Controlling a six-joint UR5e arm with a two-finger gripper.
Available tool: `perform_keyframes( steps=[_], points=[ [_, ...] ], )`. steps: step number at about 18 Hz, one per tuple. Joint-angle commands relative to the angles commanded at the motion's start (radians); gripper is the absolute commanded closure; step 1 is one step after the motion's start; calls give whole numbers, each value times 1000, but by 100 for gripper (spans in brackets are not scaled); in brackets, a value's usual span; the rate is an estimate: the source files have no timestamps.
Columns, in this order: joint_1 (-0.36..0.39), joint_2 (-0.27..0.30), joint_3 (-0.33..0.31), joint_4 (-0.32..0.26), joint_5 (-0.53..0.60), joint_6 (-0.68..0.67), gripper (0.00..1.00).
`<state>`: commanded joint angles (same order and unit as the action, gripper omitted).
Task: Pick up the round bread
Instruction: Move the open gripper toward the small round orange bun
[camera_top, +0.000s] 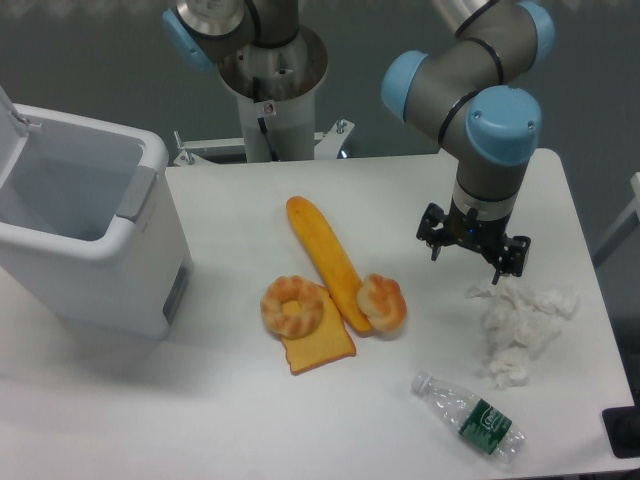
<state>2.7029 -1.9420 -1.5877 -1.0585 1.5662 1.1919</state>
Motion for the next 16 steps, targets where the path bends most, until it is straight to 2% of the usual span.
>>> perform_keyframes(
  steps=[6,11,16],
  points=[
    [-2,-5,-12,0,0,-2,0],
    [5,-29,-52,0,-8,-11,0],
    [-20,-28,-101,0,-92,-35,0]
  ],
)
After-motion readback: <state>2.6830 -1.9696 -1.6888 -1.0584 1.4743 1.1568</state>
